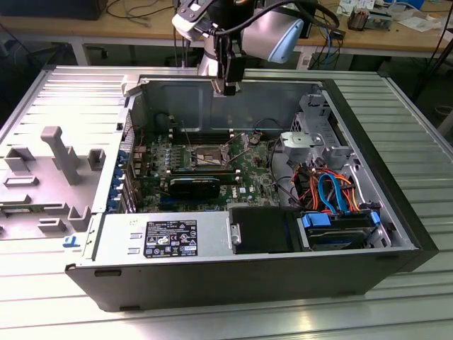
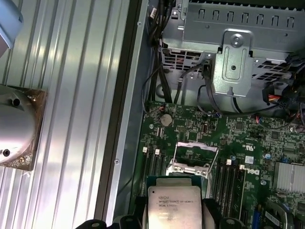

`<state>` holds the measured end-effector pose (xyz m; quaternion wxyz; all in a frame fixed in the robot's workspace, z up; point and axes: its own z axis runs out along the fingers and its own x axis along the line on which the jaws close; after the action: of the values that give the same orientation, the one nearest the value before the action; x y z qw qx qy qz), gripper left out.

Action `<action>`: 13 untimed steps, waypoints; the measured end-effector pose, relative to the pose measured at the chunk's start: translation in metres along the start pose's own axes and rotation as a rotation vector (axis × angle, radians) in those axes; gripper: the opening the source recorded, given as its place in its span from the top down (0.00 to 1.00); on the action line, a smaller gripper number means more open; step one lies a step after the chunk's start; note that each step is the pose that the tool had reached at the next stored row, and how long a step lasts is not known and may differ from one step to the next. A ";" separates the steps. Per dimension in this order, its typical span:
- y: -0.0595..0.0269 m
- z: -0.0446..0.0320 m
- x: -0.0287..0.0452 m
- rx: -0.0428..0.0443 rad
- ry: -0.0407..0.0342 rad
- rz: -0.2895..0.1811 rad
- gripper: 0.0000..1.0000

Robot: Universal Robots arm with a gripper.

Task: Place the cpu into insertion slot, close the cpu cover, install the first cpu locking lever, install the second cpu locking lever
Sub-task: 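Place the cpu into insertion slot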

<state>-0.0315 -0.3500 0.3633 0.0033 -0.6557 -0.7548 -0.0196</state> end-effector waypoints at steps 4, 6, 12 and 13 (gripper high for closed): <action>0.0000 0.0011 0.0000 0.0058 0.0009 0.000 0.45; -0.0001 0.0017 -0.0001 0.0084 0.0012 0.000 0.45; -0.0010 0.0051 -0.0003 0.0267 0.0036 0.010 0.45; -0.0011 0.0055 -0.0003 0.0279 0.0037 0.019 0.45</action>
<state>-0.0324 -0.3502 0.3578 0.0140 -0.6626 -0.7488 -0.0103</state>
